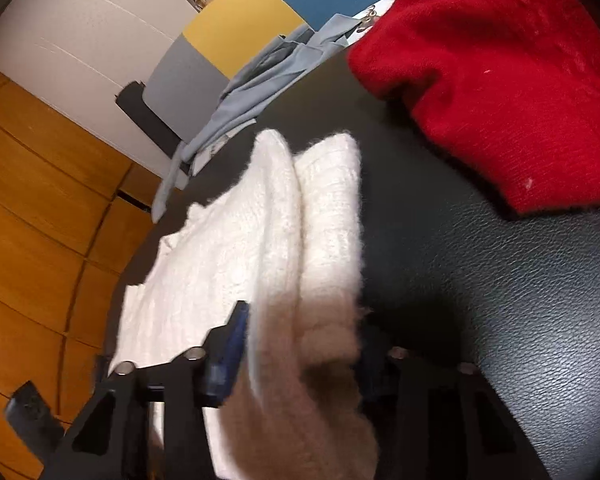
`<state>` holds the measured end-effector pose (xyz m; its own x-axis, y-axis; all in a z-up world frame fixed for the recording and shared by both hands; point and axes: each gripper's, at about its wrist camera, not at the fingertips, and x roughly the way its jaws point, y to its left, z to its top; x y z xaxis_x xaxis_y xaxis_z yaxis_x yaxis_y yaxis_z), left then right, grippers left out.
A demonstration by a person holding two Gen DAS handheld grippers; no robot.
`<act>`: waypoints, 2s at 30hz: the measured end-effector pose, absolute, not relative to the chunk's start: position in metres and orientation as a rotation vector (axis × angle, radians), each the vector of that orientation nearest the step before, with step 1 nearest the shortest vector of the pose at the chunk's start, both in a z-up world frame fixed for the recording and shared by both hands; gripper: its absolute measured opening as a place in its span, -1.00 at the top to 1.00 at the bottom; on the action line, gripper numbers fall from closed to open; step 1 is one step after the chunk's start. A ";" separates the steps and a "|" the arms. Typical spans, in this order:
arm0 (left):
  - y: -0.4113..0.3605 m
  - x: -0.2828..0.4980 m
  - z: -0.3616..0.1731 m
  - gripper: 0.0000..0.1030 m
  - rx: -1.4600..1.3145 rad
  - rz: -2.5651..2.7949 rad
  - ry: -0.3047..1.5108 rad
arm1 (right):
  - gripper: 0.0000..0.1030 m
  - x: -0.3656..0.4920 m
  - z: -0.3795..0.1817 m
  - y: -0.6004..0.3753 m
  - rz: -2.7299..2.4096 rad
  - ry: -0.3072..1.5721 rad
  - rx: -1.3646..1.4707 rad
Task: Fold clothes
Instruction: 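Grasp the folded sweater edge with the right gripper and lift it, then turn the lifted sweater over with the right gripper while the left gripper pinches it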
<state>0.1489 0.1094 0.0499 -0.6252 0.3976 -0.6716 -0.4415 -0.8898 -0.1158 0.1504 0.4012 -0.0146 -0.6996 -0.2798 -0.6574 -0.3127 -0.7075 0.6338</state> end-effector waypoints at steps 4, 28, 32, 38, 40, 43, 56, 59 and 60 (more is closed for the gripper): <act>0.110 0.153 0.033 0.56 -1.050 2.497 0.110 | 0.42 0.157 -0.024 0.414 2.581 1.318 -1.184; 0.017 0.118 0.066 -0.19 -1.024 2.733 0.025 | 0.69 0.178 -0.008 0.445 2.447 1.982 -0.915; -0.016 0.100 0.051 -0.26 -1.112 2.754 -0.014 | 0.69 0.195 -0.002 0.464 2.397 1.993 -0.870; -0.021 0.094 0.019 -0.26 -1.178 2.671 -0.080 | 0.69 0.190 0.038 0.449 2.458 1.947 -0.858; -0.024 0.095 0.015 -0.27 -1.185 2.655 -0.133 | 0.69 0.177 0.058 0.431 2.521 1.939 -0.867; -0.028 0.097 0.014 -0.28 -1.168 2.640 -0.160 | 0.69 0.159 0.082 0.400 2.622 1.921 -0.916; -0.029 0.095 0.011 -0.32 -1.112 2.644 -0.164 | 0.69 0.041 0.053 0.183 2.773 1.596 -1.584; -0.030 0.096 0.010 -0.32 -1.099 2.644 -0.174 | 0.69 0.031 0.035 0.152 2.774 1.452 -1.676; -0.030 0.096 0.009 -0.32 -1.095 2.644 -0.177 | 0.69 0.032 0.034 0.146 2.797 1.374 -1.677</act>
